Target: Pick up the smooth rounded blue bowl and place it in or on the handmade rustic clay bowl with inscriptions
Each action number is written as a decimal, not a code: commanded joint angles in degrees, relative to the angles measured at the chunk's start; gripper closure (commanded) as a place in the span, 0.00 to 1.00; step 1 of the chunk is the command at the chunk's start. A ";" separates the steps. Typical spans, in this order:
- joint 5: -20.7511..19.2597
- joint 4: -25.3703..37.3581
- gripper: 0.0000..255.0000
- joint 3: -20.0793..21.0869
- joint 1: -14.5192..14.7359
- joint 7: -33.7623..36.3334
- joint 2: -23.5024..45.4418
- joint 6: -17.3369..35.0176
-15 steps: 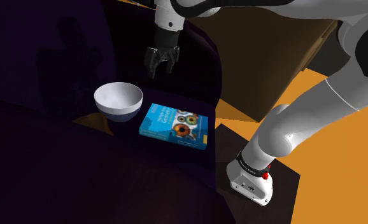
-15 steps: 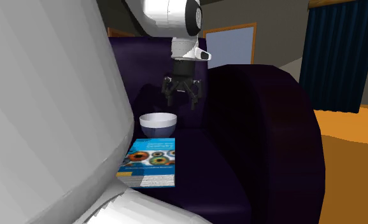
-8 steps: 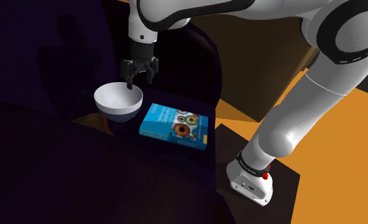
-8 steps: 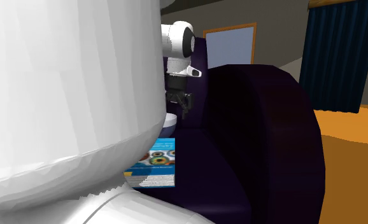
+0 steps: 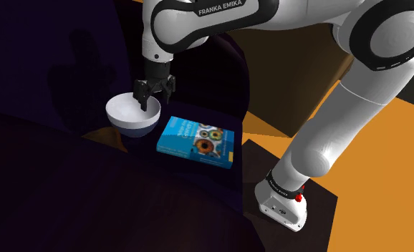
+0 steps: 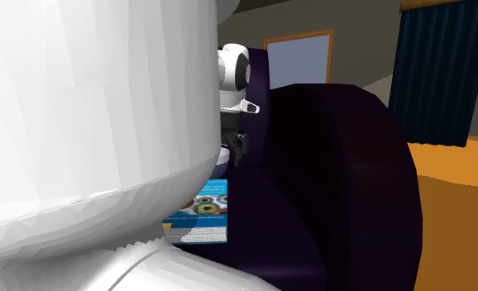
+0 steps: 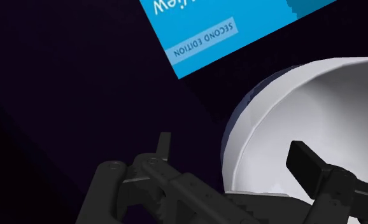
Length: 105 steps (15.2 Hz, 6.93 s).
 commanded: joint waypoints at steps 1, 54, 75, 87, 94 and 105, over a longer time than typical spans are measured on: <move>-0.02 -0.18 0.00 0.03 0.03 0.04 0.09 0.30; 0.16 23.28 1.00 2.22 2.04 7.56 -2.13 -24.52; -0.04 20.87 1.00 11.78 10.24 24.70 -0.80 -18.65; 0.51 12.75 1.00 11.83 10.31 23.66 -1.48 -11.19; 0.52 12.73 0.00 11.83 10.31 23.65 -1.50 -11.19; 0.13 20.35 0.00 11.42 9.93 23.97 -1.12 -18.50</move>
